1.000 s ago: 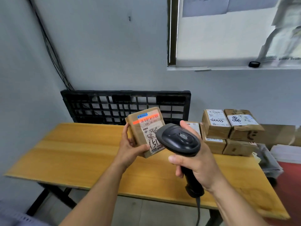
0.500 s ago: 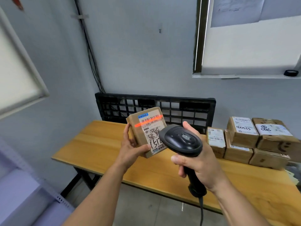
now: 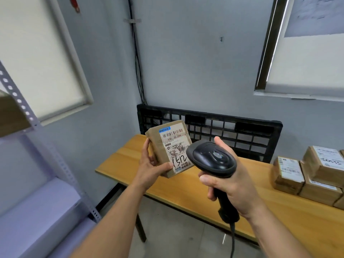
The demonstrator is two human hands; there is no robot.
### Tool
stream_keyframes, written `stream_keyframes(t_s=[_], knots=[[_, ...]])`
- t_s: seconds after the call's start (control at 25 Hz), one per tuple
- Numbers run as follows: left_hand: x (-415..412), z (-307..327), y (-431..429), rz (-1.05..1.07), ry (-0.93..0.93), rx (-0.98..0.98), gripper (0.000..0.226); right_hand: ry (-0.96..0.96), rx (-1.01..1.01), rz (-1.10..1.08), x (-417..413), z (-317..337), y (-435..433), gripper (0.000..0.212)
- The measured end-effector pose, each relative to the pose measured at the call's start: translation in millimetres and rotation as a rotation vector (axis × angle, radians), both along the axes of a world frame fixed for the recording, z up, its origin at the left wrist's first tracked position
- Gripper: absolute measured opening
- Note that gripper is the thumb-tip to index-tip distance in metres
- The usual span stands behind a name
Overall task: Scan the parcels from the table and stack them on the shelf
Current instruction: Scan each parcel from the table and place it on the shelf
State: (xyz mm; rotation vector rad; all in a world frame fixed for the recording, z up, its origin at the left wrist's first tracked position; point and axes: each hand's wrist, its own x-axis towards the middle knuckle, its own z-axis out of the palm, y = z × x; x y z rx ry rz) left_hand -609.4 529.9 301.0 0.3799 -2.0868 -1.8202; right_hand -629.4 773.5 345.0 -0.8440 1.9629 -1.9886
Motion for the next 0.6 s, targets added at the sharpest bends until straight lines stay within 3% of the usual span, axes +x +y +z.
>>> stream_keyframes(t_s=[0.6], knots=[[174,68,-160,0.538,0.161,-0.111,0.088,0.128,-0.050,0.360,69,52,-177,0.096]])
